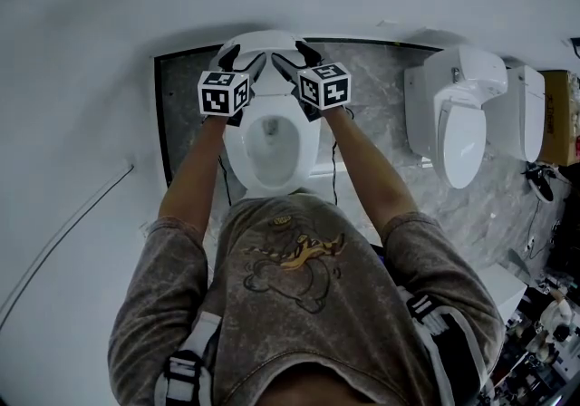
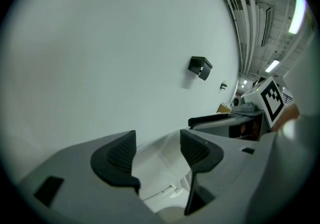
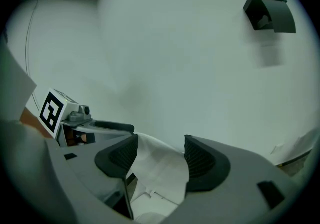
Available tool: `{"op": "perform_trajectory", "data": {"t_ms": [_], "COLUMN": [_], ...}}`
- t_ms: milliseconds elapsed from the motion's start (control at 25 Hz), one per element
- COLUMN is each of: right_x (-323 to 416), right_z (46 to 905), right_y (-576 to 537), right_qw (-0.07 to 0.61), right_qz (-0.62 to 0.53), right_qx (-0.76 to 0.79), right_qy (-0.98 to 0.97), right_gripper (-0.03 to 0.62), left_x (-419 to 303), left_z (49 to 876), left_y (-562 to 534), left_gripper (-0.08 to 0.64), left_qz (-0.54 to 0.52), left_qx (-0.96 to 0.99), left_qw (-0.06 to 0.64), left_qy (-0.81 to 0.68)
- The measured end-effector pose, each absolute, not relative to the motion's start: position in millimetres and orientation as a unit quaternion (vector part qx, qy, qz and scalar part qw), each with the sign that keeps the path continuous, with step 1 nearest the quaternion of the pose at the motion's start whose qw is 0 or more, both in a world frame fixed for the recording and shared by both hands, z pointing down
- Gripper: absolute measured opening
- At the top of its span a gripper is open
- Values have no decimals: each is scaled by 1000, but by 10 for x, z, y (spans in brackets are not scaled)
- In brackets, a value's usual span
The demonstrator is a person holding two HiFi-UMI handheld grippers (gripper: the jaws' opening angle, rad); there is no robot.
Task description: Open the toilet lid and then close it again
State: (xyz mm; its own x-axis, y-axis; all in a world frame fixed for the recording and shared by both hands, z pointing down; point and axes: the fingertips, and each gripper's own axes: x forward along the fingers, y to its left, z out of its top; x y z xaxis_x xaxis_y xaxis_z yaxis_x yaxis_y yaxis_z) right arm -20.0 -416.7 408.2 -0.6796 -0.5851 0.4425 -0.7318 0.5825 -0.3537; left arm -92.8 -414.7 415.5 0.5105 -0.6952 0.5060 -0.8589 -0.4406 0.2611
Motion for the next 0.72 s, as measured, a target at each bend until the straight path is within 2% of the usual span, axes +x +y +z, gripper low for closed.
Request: {"op": "perform_trajectory", "data": {"t_ms": [280,720], "right_x": [-145,-84], "right_z": [4024,3937], "right_y": [-3914,-3205], "right_qw": [130,70], "right_qz": [275,302], "right_qx": [363,373], "right_qy": [-881,-874], "right_gripper": [287,286], "left_x": [-902,-955], "left_z": [4091,4028], "left_y": [-3904,-3208], "left_gripper": [270,270], "left_qz": [142,98], "left_qx": [822,806], "left_qw": [274,308], "left_qy": [-478,-495]}}
